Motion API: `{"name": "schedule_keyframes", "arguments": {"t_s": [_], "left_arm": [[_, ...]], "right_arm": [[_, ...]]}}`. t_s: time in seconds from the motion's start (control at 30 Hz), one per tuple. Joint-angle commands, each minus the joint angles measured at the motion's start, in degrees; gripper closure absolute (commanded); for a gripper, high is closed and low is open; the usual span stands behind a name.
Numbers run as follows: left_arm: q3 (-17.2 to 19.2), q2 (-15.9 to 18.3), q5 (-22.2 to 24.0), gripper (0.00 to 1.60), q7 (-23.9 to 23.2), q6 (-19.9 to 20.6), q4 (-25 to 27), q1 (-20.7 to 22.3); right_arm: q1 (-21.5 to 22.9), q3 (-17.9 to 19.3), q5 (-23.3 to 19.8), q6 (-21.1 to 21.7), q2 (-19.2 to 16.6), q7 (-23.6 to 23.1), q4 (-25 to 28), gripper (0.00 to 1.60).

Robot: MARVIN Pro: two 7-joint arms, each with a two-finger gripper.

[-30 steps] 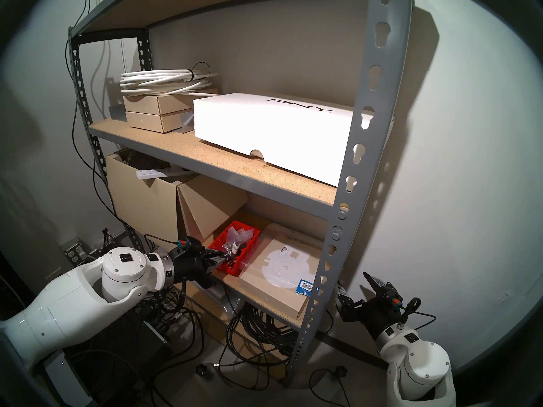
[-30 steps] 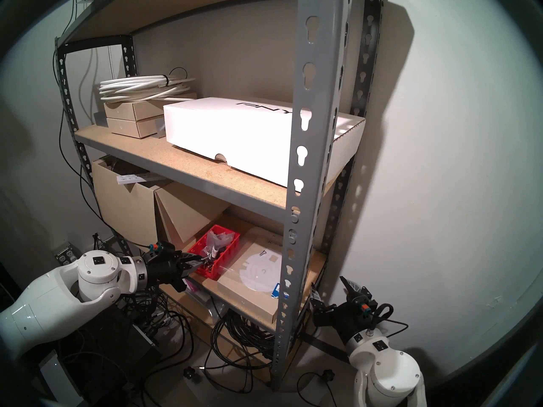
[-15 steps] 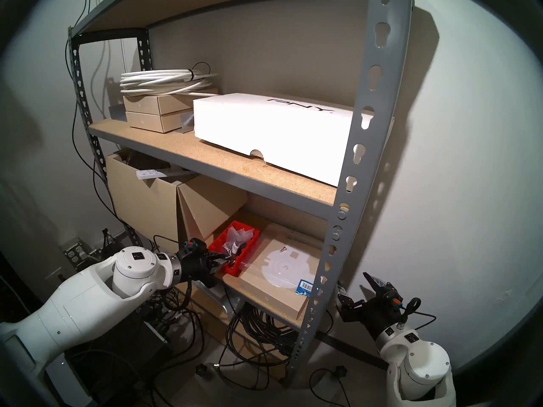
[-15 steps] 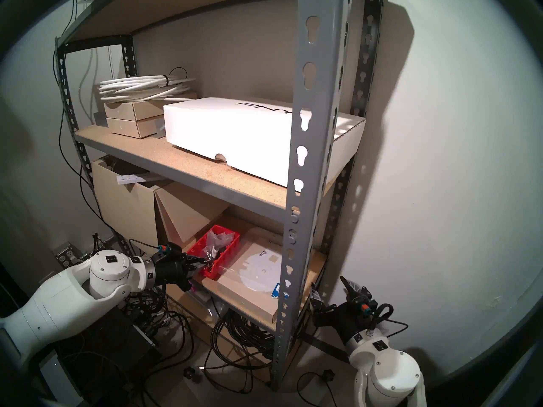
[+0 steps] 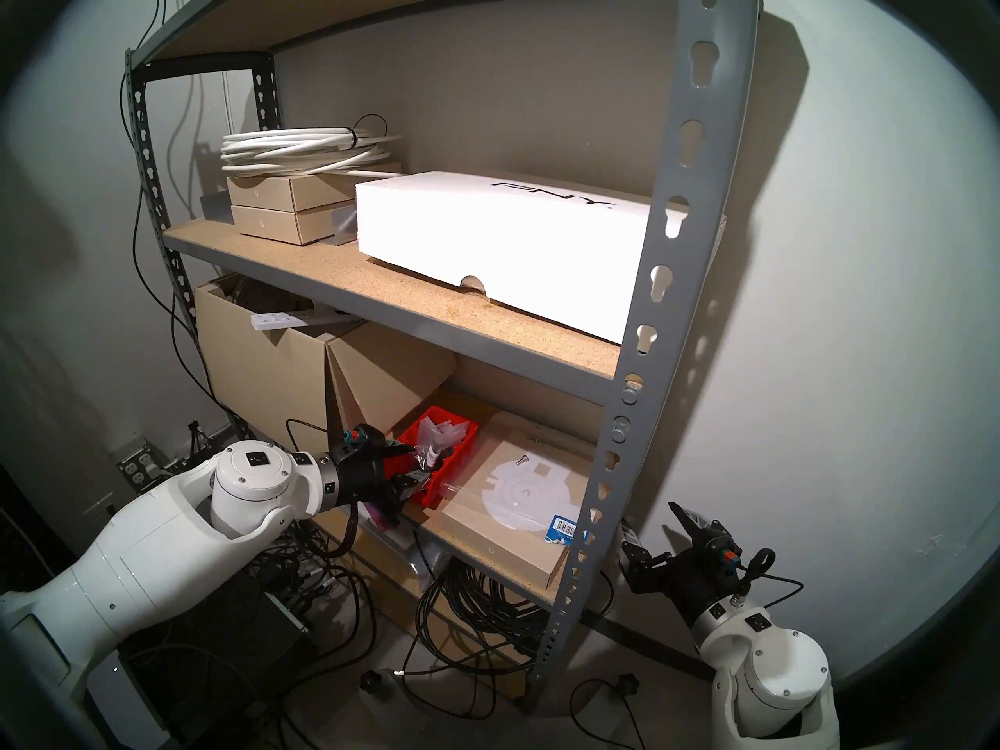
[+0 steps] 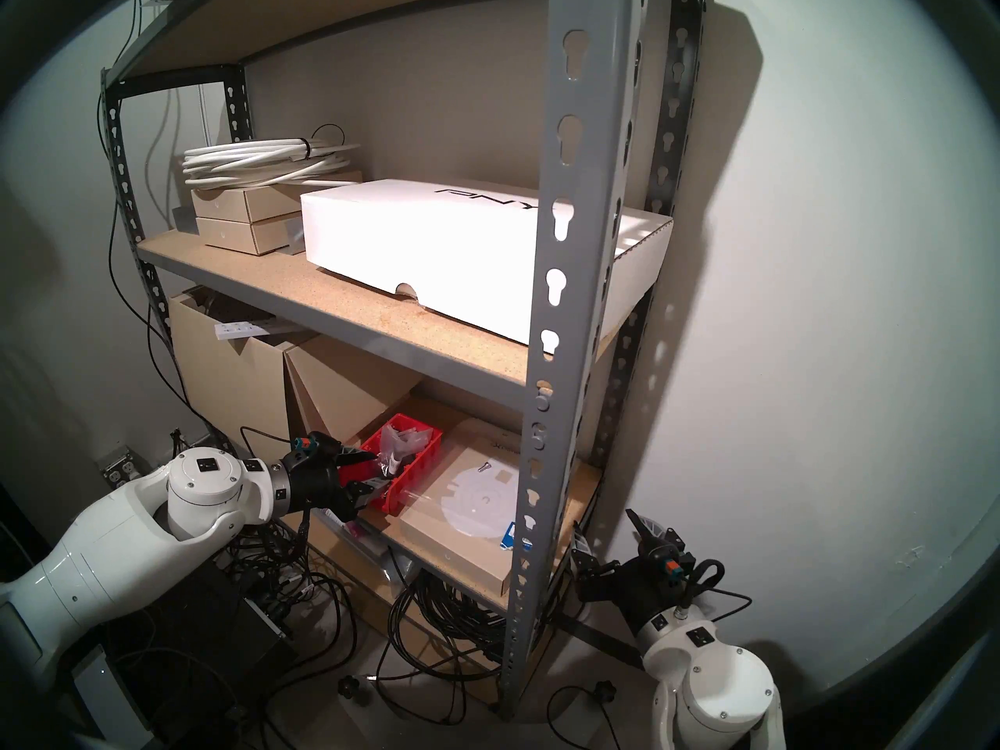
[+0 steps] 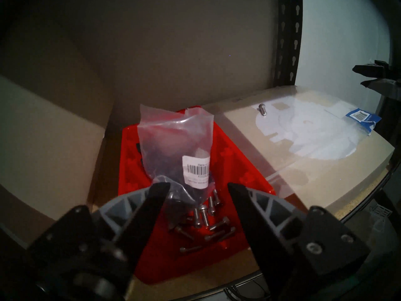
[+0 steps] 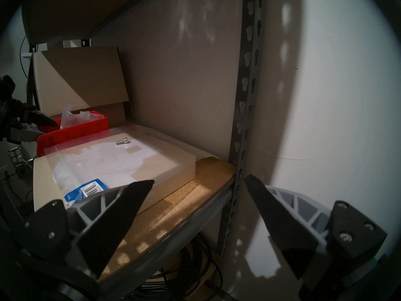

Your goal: Organize the rack shelf by putting things into a case

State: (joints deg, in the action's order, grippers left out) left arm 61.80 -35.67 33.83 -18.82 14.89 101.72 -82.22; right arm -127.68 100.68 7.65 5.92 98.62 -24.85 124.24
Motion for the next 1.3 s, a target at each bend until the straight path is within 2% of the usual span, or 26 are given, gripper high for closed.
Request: {"name": "schedule_keyframes", "arguments": {"t_s": [0.0,0.07,0.27,0.47,0.67,0.8,0.87,1.0,1.27], "left_arm": [[3.82,3.63,2.04,0.49,1.04,-2.00,4.59,-2.31],[5.19,5.08,2.94,0.51,1.25,-2.59,6.39,-3.59],[7.19,6.19,4.93,0.53,1.41,-3.27,10.47,-5.16],[5.42,4.35,3.88,0.54,1.09,-1.90,11.33,-3.16],[1.54,0.34,1.85,0.53,0.71,0.12,10.27,1.19],[-0.52,-2.18,0.63,0.44,-0.33,1.19,9.07,4.00],[-1.38,-3.63,0.18,0.50,-0.37,1.91,8.55,5.25],[-2.90,-6.75,-0.17,0.45,-1.16,3.35,6.51,7.60],[-6.76,-11.46,-2.20,0.45,-2.08,5.59,2.82,11.85]], "right_arm": [[0.34,-0.03,-0.05,-0.45,-0.03,0.05,1.17,0.00],[0.34,-0.02,-0.03,-0.45,-0.01,0.03,1.17,0.00],[0.35,0.00,-0.01,-0.46,0.02,0.00,1.17,0.00],[0.34,0.01,0.01,-0.48,0.05,-0.02,1.19,0.00],[0.35,0.02,0.03,-0.47,0.08,-0.05,1.18,0.00],[0.37,0.03,0.04,-0.46,0.10,-0.08,1.16,0.00],[0.38,0.04,0.05,-0.45,0.11,-0.09,1.16,0.00],[0.39,0.05,0.06,-0.45,0.13,-0.11,1.15,0.00],[0.40,0.07,0.08,-0.44,0.16,-0.15,1.14,0.00]]}}
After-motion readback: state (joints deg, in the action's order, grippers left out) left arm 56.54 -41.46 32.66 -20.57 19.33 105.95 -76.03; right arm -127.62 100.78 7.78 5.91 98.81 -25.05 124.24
